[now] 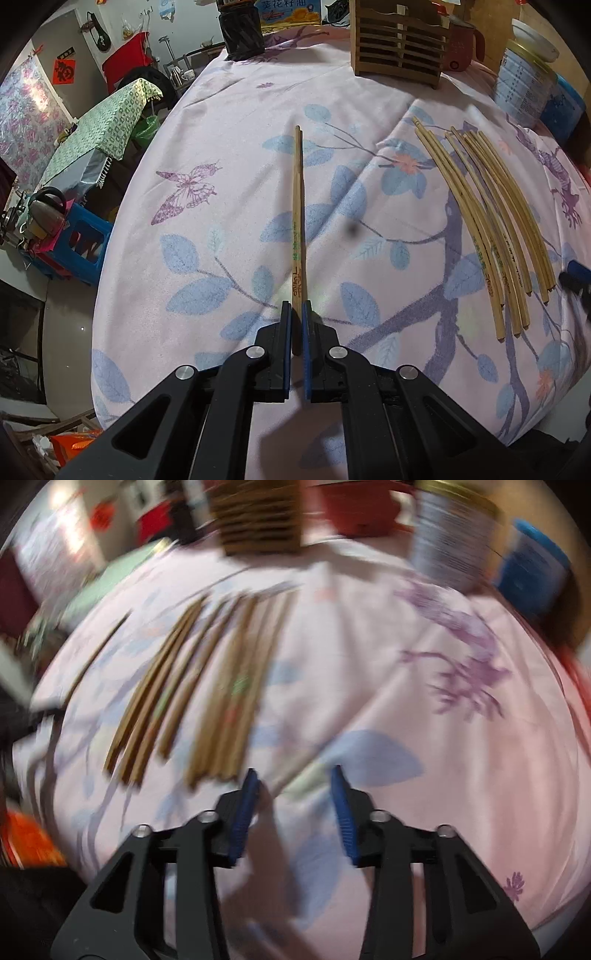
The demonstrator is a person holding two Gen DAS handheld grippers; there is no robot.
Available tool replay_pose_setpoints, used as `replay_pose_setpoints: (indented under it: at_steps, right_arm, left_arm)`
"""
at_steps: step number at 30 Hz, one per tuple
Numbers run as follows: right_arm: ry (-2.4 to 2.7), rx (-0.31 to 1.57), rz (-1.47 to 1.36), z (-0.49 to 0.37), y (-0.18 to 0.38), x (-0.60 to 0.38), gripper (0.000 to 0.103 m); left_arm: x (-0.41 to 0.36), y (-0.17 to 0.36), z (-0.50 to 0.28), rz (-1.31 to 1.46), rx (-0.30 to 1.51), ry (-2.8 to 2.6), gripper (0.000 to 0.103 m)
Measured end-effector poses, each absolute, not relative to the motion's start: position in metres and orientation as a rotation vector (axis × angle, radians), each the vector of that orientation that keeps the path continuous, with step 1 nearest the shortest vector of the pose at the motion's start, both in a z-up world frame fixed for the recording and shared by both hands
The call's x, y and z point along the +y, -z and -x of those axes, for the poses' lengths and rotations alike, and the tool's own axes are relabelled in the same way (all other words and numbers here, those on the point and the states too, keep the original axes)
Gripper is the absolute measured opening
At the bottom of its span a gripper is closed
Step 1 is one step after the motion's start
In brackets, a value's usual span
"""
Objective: Organize utensils
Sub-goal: 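Close the right tool on a chopstick while the left tool holds its chopstick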
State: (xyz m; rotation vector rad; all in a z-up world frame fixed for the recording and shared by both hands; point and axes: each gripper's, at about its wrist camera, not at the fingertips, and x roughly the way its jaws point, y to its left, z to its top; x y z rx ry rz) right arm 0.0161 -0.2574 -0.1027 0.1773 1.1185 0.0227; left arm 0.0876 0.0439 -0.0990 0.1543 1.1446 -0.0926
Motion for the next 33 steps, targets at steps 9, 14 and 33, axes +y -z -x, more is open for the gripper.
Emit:
replay_pose_setpoints:
  at_steps: [9, 14, 33]
  right_arm:
    - [-0.21, 1.109, -0.115, -0.01, 0.095, -0.224, 0.035]
    - [-0.188, 1.112, -0.079, -0.013, 0.104, -0.219, 0.029]
    - [-0.129, 1.077, -0.102, -0.015, 0.108, -0.229, 0.008]
  left_arm:
    - [0.045, 0.099, -0.087, -0.154, 1.142, 0.102, 0.006]
    - [0.044, 0.099, -0.087, -0.17, 1.139, 0.109, 0.007]
    - [0.047, 0.1, -0.089, -0.159, 1.135, 0.124, 0.011]
